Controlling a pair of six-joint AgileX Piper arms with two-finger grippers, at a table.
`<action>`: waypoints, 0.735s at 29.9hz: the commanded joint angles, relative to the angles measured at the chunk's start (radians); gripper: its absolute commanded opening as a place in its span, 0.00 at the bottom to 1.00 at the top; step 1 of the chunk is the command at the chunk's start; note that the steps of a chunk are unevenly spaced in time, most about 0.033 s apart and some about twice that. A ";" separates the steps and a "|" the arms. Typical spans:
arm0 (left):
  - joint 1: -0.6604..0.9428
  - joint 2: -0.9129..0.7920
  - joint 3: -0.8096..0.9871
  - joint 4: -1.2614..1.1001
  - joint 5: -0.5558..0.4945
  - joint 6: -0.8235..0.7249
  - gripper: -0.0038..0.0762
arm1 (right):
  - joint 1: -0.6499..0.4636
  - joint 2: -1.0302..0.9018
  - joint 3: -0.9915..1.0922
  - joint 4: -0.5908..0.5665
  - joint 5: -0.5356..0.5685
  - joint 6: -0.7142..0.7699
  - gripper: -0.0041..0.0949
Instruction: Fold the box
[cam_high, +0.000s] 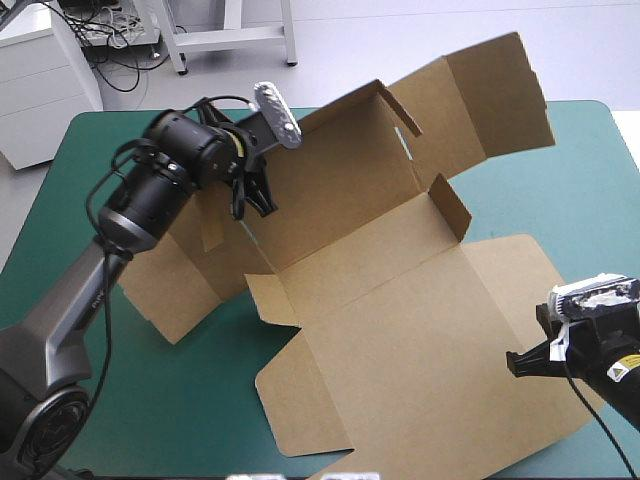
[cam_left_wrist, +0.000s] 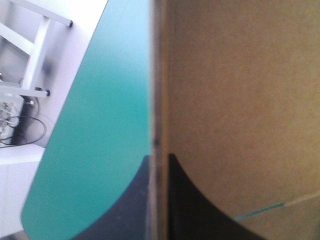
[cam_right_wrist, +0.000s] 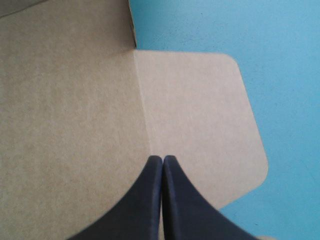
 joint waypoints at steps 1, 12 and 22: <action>-0.099 0.001 -0.034 0.194 -0.082 -0.033 0.01 | -0.005 0.003 -0.024 0.013 -0.072 -0.001 0.02; -0.226 0.029 0.106 0.416 -0.138 -0.154 0.01 | -0.005 0.003 -0.026 0.013 -0.125 -0.001 0.02; -0.334 -0.088 0.393 0.705 -0.280 -0.320 0.01 | -0.005 0.003 -0.026 0.017 -0.164 0.041 0.02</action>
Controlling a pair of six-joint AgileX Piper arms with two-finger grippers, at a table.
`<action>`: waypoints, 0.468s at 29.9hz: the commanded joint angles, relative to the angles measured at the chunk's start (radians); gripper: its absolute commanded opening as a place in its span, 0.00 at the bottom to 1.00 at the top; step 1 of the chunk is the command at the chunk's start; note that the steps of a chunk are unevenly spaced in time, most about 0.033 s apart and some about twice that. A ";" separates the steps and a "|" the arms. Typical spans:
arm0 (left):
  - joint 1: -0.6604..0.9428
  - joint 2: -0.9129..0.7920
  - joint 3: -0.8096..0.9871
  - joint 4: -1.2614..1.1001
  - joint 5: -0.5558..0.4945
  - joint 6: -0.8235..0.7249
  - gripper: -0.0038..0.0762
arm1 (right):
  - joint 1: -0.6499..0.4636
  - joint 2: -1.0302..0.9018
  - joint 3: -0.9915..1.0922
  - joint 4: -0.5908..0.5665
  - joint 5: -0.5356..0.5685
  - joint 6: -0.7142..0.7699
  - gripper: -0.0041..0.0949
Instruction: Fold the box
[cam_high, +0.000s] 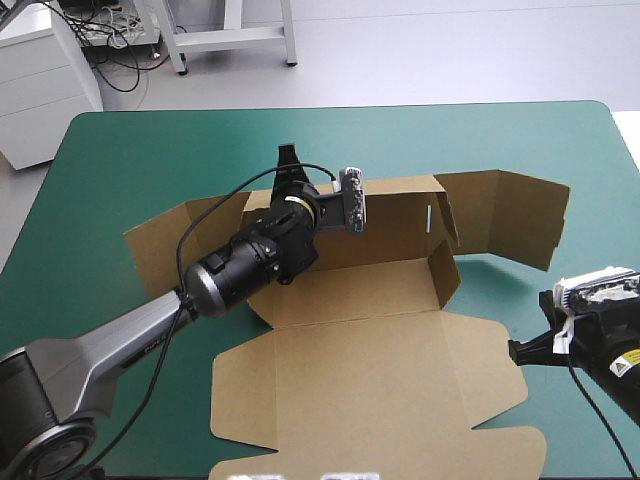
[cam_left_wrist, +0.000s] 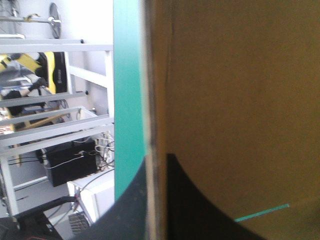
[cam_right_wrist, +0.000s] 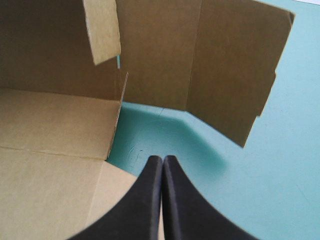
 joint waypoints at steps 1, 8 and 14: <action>-0.046 -0.092 0.064 0.185 -0.069 -0.117 0.01 | -0.005 0.003 -0.026 0.016 -0.090 0.043 0.02; -0.067 -0.108 0.197 0.308 -0.027 -0.329 0.01 | -0.005 0.003 -0.028 0.044 -0.113 0.043 0.02; -0.106 -0.124 0.295 0.441 -0.028 -0.475 0.01 | -0.005 0.003 -0.048 0.044 -0.113 0.041 0.02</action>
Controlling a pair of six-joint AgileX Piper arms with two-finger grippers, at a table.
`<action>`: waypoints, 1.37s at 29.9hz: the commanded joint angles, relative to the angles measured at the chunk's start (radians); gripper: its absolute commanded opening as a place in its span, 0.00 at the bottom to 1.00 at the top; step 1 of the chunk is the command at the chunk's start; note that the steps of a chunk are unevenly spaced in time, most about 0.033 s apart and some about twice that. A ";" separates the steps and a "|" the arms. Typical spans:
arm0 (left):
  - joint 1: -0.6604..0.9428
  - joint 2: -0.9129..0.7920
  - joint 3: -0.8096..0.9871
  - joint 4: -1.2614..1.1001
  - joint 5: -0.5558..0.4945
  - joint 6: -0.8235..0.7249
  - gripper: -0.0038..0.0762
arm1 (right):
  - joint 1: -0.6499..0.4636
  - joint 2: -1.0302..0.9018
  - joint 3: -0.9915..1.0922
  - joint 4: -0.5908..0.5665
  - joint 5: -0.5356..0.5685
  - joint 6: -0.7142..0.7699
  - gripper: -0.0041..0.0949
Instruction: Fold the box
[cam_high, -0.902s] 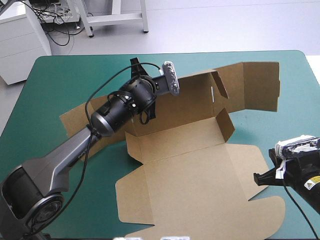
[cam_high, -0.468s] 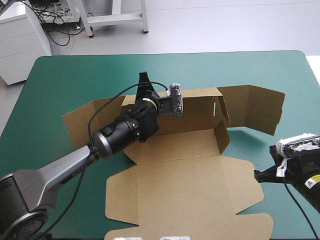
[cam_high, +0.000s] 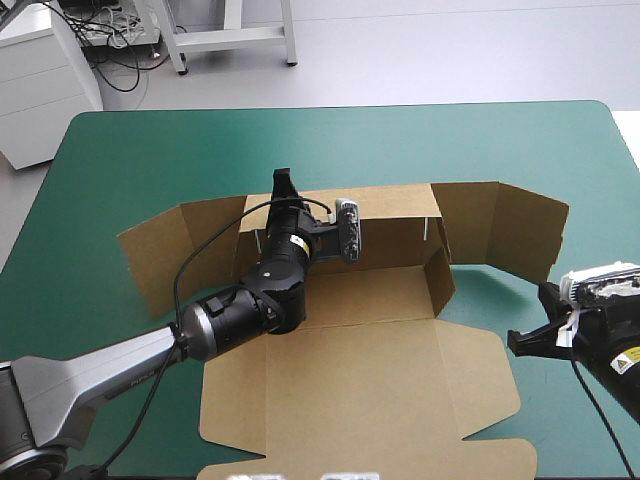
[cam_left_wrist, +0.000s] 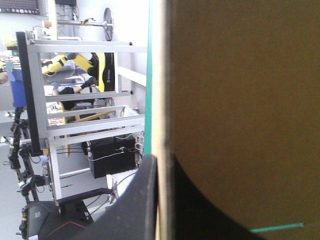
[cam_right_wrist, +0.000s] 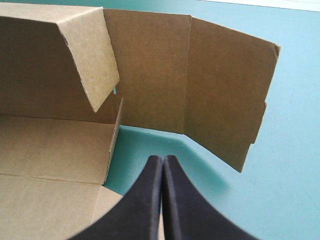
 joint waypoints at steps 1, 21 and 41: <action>-0.045 -0.058 0.038 0.093 0.024 -0.092 0.01 | -0.005 0.003 -0.050 0.019 -0.074 -0.002 0.02; -0.092 -0.068 0.082 0.118 0.103 -0.178 0.01 | -0.005 0.341 -0.401 0.020 -0.072 0.033 0.02; -0.092 -0.068 0.082 0.120 0.090 -0.181 0.01 | -0.005 0.912 -0.902 0.029 0.182 0.081 0.72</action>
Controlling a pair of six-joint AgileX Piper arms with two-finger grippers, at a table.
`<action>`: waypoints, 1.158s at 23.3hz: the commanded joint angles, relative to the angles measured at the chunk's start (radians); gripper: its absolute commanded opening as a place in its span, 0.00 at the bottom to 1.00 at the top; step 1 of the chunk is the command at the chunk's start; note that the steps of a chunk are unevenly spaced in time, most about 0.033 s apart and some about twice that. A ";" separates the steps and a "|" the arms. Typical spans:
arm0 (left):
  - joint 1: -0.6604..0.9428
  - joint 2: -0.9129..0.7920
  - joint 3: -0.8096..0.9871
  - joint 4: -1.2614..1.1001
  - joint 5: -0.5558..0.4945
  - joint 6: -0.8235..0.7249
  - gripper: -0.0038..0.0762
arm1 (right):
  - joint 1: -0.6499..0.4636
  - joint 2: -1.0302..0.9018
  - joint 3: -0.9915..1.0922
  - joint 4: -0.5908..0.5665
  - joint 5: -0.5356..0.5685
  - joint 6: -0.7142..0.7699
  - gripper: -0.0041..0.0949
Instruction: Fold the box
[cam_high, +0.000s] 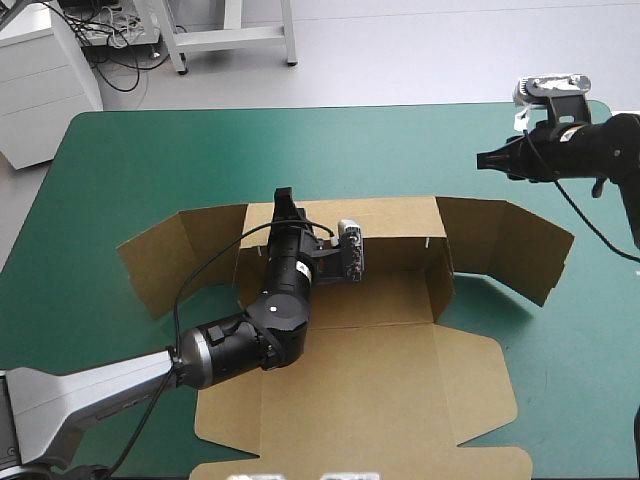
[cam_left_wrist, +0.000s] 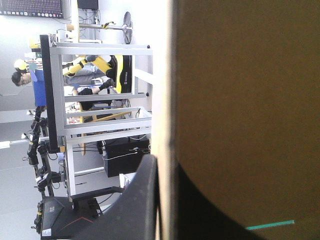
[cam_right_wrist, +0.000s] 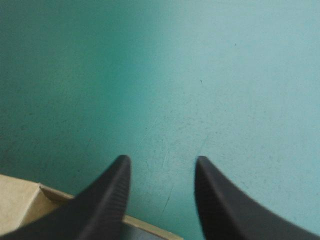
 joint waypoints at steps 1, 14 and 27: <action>-0.007 -0.035 -0.015 -0.005 0.022 -0.021 0.01 | -0.005 0.010 -0.069 0.005 -0.058 0.041 0.82; -0.007 -0.035 -0.015 -0.005 0.024 -0.021 0.01 | -0.007 0.188 -0.123 -0.090 0.106 0.111 0.96; -0.007 -0.035 -0.015 -0.005 0.033 -0.021 0.01 | -0.007 0.098 -0.004 -0.084 0.257 0.093 0.96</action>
